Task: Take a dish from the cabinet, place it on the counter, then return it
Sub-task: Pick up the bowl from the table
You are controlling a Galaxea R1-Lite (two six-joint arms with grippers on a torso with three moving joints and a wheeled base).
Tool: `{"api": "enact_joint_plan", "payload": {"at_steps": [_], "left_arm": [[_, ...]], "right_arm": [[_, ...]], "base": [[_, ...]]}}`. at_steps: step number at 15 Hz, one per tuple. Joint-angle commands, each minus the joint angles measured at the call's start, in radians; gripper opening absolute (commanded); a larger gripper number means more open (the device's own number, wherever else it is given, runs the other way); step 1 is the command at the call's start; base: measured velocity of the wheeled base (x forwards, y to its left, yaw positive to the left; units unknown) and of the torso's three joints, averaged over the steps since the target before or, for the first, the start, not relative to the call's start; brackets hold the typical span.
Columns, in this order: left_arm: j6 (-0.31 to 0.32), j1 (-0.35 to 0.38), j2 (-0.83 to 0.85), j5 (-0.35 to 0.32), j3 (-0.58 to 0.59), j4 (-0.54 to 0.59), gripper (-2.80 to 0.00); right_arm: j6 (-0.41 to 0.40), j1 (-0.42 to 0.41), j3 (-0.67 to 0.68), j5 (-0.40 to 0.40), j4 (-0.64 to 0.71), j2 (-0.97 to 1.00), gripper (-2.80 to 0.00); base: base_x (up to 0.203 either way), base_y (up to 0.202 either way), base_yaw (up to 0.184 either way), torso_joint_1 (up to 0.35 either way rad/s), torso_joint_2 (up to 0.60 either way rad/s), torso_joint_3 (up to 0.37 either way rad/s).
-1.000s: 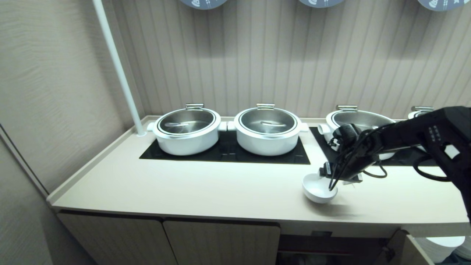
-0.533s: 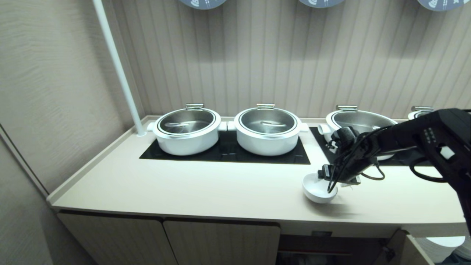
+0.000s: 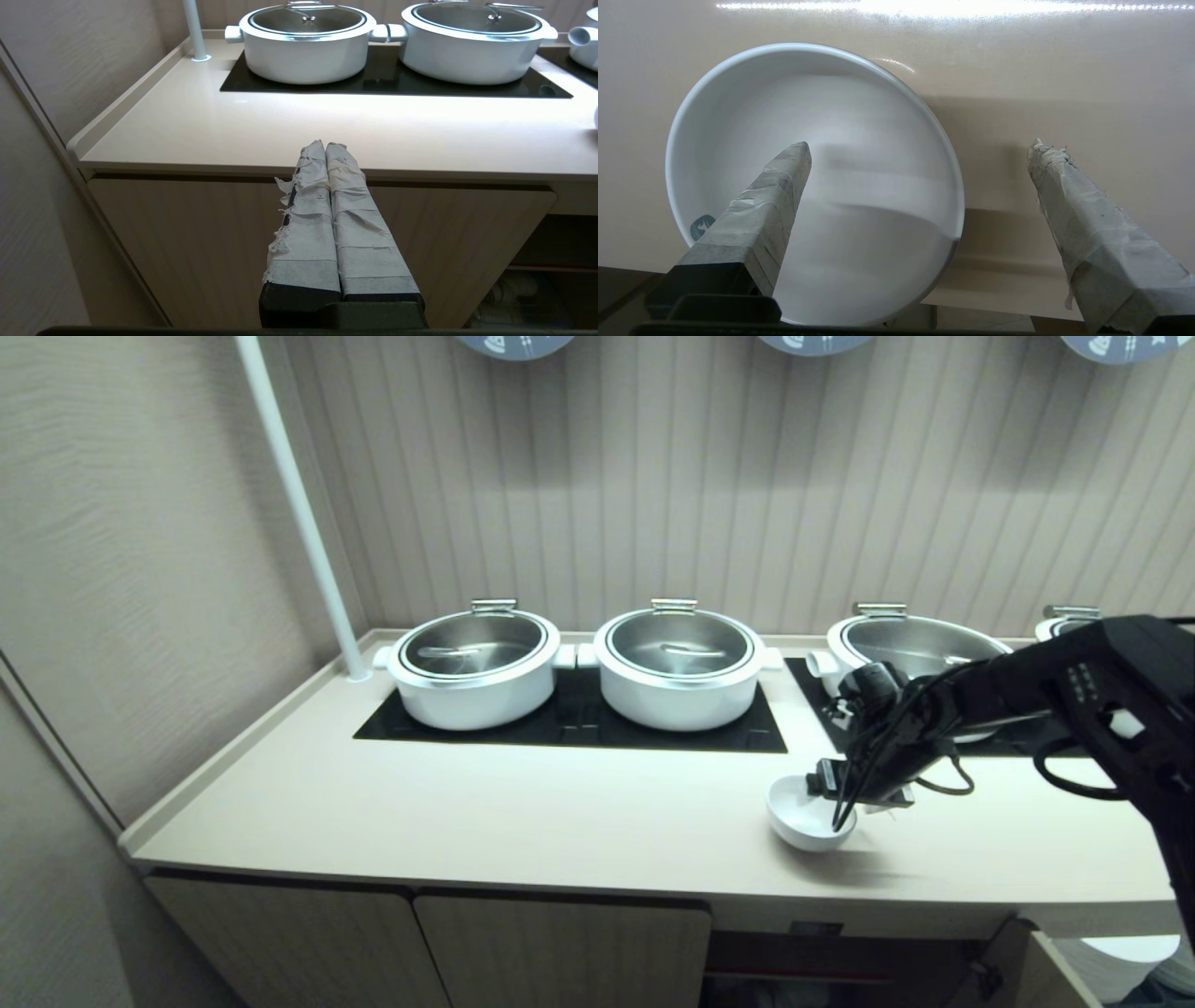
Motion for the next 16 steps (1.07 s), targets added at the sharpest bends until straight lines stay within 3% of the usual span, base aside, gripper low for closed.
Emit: {"api": "enact_joint_plan", "payload": {"at_steps": [1, 16], "left_arm": [[-0.001, 0.000, 0.000, 0.000, 0.000, 0.000, -2.80], [-0.001, 0.000, 0.000, 0.000, 0.000, 0.000, -2.80]], "right_arm": [[0.001, 0.001, -0.003, 0.001, -0.001, 0.010, 0.00], [0.002, -0.005, -0.009, -0.001, -0.030, 0.033, 0.00]], "base": [[0.000, 0.000, 0.000, 0.000, 0.00, 0.000], [0.000, 0.000, 0.000, 0.000, 0.00, 0.000]]}}
